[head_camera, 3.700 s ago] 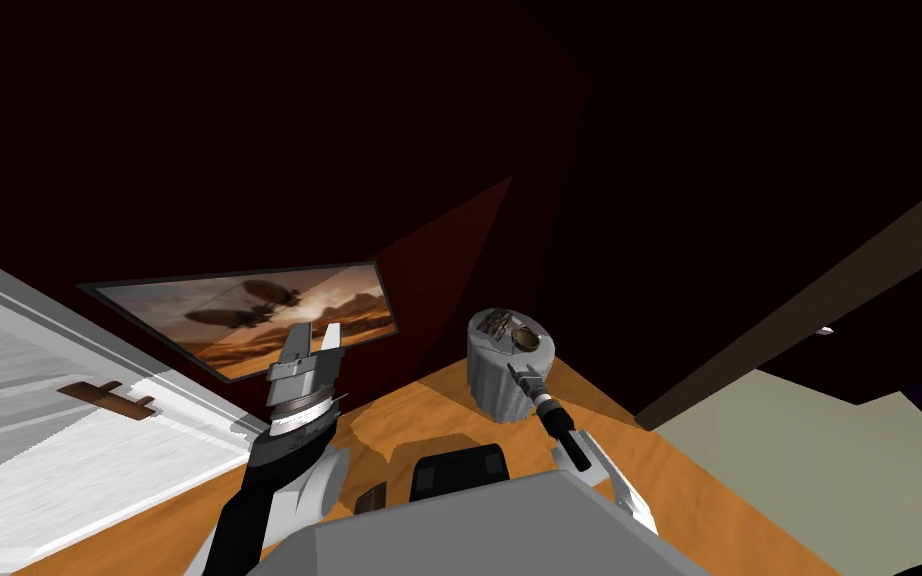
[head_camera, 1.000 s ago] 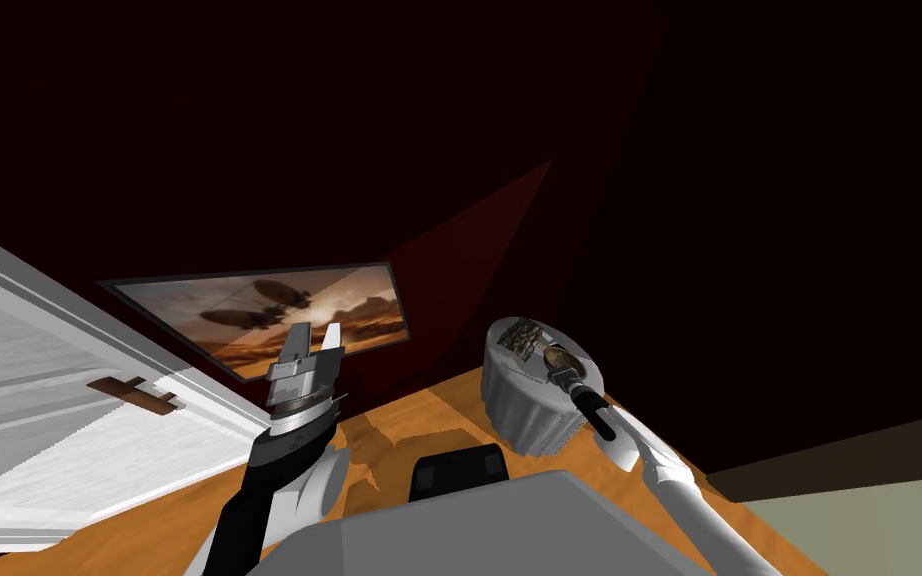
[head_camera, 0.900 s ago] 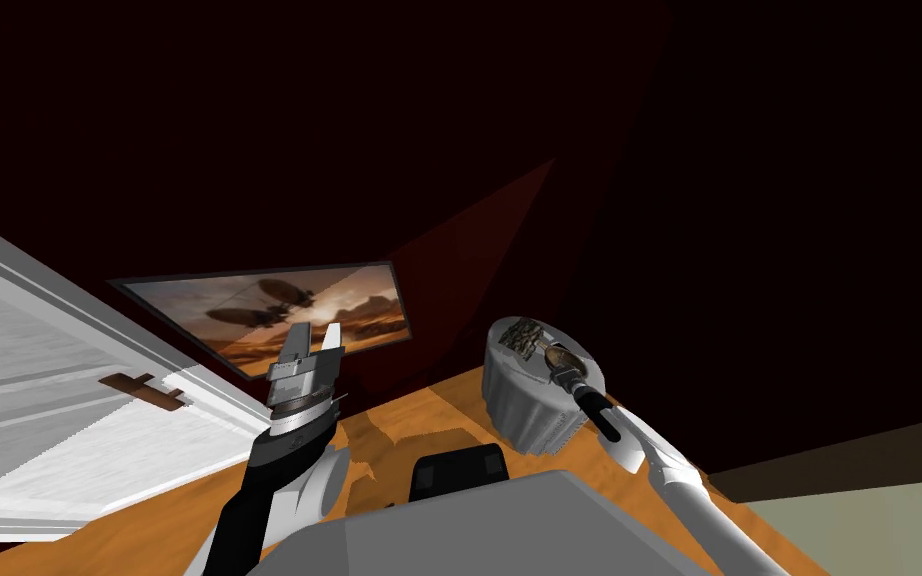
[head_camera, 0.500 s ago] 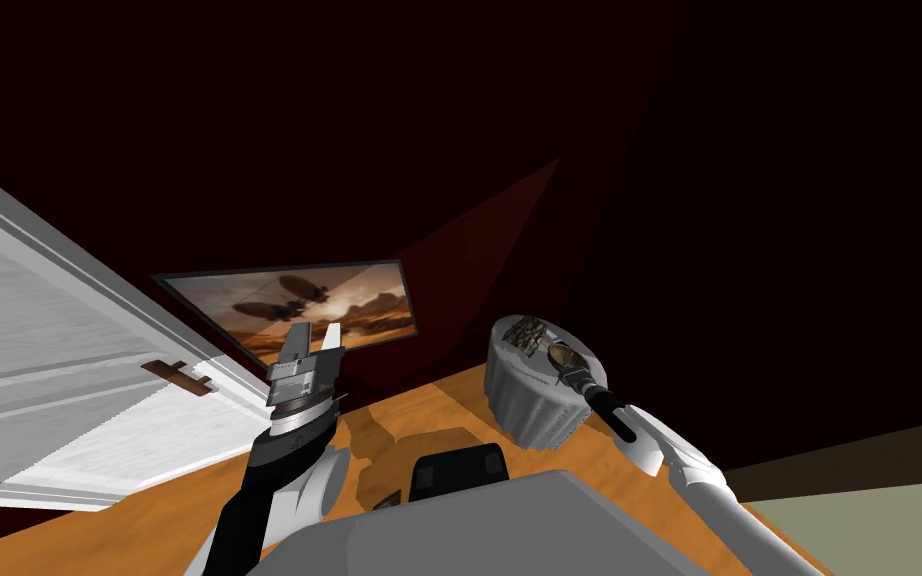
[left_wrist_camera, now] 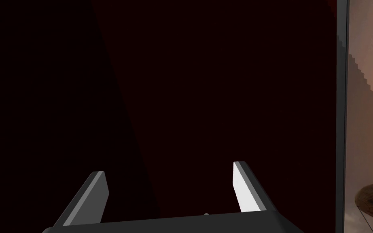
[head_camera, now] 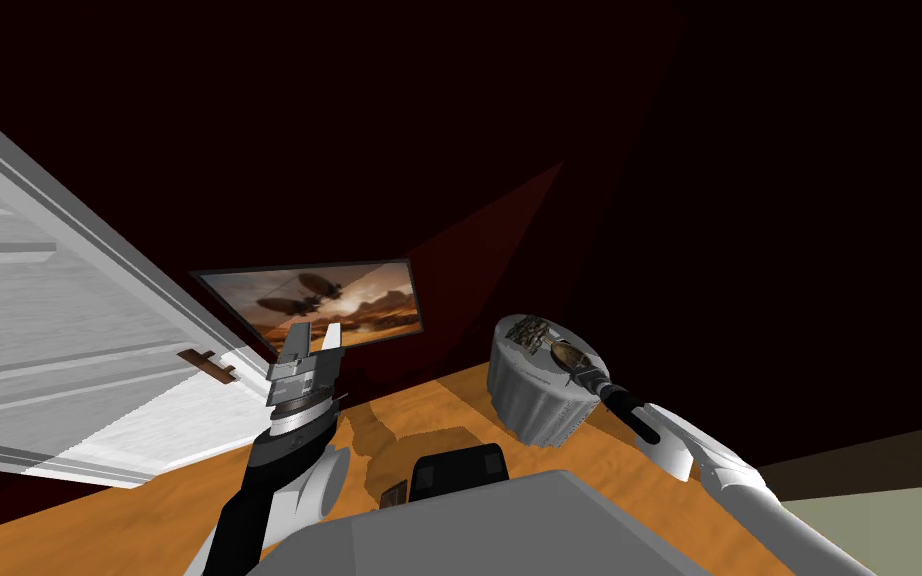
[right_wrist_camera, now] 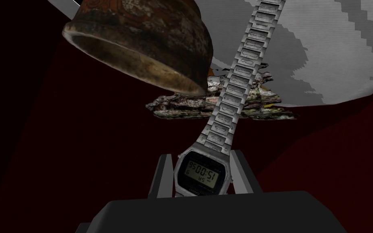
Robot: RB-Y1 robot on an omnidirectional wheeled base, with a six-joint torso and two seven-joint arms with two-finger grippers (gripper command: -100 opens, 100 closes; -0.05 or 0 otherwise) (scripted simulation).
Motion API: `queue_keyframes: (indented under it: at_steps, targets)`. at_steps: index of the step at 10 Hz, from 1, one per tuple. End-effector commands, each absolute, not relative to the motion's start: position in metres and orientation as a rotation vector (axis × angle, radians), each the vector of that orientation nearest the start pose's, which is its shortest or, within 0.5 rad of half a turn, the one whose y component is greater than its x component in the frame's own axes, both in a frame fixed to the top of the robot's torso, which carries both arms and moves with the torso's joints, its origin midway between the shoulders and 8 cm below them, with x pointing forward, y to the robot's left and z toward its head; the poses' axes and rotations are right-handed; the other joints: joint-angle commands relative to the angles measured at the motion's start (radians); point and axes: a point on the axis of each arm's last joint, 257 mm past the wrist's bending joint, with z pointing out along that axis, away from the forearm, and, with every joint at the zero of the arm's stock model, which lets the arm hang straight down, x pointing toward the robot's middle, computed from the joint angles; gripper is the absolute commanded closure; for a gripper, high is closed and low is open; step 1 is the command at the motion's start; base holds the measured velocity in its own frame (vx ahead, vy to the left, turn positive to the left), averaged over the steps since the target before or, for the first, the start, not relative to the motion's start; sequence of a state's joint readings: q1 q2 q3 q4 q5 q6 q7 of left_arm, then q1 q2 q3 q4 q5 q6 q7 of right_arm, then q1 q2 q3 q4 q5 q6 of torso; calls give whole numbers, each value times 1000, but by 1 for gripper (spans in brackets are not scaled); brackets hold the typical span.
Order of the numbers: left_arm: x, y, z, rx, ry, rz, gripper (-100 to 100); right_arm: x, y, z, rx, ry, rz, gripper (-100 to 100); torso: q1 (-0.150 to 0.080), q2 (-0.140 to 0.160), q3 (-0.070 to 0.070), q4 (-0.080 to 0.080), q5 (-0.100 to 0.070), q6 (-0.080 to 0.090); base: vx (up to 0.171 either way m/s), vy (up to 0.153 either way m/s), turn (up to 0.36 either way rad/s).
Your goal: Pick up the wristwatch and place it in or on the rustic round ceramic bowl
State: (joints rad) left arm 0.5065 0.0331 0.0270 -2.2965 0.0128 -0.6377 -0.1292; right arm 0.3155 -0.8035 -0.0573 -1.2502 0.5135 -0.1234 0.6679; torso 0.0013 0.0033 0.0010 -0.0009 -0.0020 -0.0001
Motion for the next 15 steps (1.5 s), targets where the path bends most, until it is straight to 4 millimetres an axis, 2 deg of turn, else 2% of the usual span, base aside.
queue_keyframes:
  at_steps: [1, 5, 10, 15]
  targets:
    - [314, 280, 54, -474, 553, -1193, 0, 365, -608, -342, -186, 2046, -480, 100, 0, 0, 0, 0, 0, 0, -33, 31, 50]
    - [314, 280, 54, -474, 553, -1193, 0, 358, -631, -326, -161, 2070, -479, 100, 0, 0, 0, 0, 0, 0, -39, 29, 43]
    - [314, 280, 54, -474, 553, -1193, 0, 356, -646, -307, -163, 2086, -474, 100, -1, -3, -2, -1, 0, -1, -13, 11, 35]
    - [314, 280, 54, -474, 553, -1193, 0, 367, -659, -271, -215, 2084, -490, 100, -4, -3, -2, -1, 0, -2, -14, -35, 58]
